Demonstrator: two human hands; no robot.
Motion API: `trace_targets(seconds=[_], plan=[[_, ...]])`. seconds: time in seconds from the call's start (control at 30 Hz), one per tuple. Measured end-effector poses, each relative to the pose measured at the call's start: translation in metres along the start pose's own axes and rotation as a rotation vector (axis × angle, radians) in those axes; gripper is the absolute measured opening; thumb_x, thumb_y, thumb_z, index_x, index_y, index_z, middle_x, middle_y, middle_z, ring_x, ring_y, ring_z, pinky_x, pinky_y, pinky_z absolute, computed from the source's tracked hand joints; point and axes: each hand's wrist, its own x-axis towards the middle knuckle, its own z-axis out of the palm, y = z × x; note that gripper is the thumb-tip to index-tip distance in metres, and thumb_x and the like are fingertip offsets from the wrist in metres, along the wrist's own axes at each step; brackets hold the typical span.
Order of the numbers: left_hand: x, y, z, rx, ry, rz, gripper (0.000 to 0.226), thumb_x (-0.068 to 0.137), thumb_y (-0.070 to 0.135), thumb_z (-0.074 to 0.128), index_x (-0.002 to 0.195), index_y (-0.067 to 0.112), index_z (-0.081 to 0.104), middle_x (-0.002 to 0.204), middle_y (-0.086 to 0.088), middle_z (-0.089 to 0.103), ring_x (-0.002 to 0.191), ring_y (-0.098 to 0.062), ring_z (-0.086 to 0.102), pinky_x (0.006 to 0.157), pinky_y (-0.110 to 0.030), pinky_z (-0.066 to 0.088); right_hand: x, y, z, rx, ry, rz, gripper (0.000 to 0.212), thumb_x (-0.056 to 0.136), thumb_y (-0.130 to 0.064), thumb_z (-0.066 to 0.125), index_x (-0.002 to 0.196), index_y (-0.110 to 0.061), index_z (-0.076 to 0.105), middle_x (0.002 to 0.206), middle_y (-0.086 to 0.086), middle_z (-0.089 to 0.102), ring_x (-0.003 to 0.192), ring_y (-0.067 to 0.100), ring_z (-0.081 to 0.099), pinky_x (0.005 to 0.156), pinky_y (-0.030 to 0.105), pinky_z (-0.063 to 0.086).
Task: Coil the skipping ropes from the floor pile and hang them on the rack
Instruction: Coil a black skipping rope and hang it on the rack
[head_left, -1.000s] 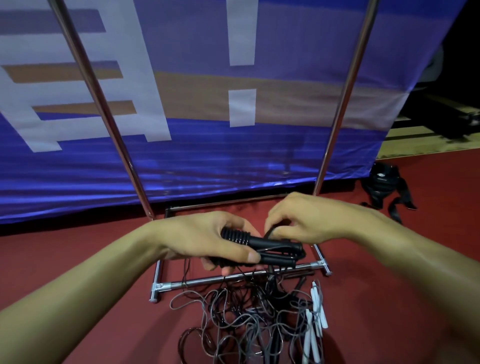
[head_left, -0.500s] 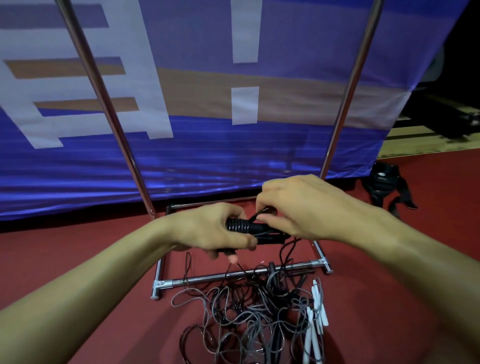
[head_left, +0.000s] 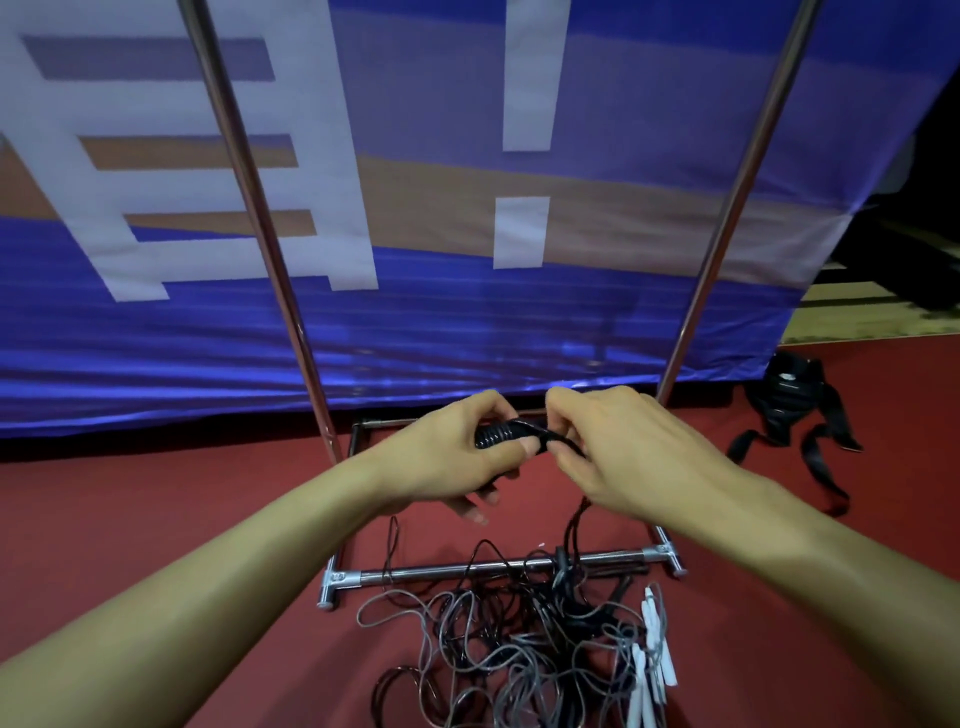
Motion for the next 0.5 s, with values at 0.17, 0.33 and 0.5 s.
trace_targets(seconds=[0.17,0.33,0.5], plan=[[0.002,0.000,0.000,0.056,0.187,0.127,0.032,0.099,0.046,0.061,0.109,0.016,0.066,0.094,-0.007,0.073,0.063,-0.010,0.068,0.054,-0.027,0.057,0.009,-0.008,-0.003,-0.123,-0.121,0.081,0.024,0.103,-0.038,0.043,0.103,-0.019,0.057,0.096,0.012,0.064,0.093,0.038,0.066,0.067,0.036,0.041],[-0.001,0.004,-0.005,-0.059,0.299,0.112,0.042,0.103,0.049,0.052,0.101,0.010,0.067,0.088,-0.004,0.078,0.066,-0.024,0.076,0.068,-0.049,0.065,0.010,-0.016,0.001,-0.194,0.067,-0.039,0.024,0.105,-0.033,0.039,0.101,-0.020,0.058,0.100,0.008,0.065,0.096,0.034,0.063,0.080,0.043,0.048],[-0.003,0.000,-0.012,0.262,0.442,0.127,0.054,0.102,0.063,0.038,0.084,0.020,0.065,0.072,0.001,0.075,0.060,-0.016,0.071,0.065,-0.035,0.058,0.005,-0.021,0.015,0.355,-0.003,-0.068,0.009,0.106,-0.026,0.040,0.097,-0.024,0.040,0.079,-0.007,0.056,0.071,0.018,0.057,0.072,0.047,0.049]])
